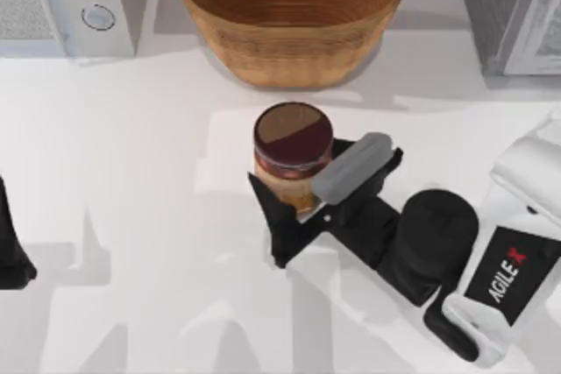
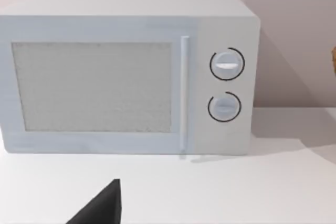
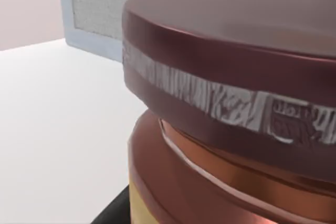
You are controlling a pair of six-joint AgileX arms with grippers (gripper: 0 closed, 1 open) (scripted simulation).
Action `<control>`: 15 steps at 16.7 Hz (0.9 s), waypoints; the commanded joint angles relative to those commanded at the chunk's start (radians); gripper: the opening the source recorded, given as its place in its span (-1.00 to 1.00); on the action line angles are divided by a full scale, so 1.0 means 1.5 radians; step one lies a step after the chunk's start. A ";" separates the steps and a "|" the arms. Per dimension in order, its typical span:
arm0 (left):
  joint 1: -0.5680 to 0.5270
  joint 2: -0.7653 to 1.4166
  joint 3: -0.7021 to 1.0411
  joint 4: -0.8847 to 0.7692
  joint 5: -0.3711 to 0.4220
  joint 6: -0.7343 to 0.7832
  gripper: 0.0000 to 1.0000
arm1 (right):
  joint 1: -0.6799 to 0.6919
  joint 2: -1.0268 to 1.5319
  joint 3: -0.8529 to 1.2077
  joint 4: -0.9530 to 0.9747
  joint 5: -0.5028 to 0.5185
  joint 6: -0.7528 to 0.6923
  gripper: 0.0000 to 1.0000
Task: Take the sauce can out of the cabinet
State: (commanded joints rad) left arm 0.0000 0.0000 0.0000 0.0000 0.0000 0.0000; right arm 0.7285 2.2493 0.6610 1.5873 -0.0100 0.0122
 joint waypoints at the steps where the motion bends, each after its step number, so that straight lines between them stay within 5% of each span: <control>1: 0.000 0.000 0.000 0.000 0.000 0.000 1.00 | 0.000 0.000 0.000 0.000 0.000 0.000 -0.85; 13: 0.000 0.000 0.000 0.000 0.000 0.000 1.00 | 0.000 0.000 0.000 0.000 0.000 0.000 0.96; 15: 0.000 0.000 0.000 0.000 0.000 0.000 1.00 | 0.000 0.000 0.000 0.000 0.000 0.000 1.00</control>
State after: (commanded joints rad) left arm 0.0000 0.0000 0.0000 0.0000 0.0000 0.0000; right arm 0.7285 2.2493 0.6610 1.5873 -0.0100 0.0122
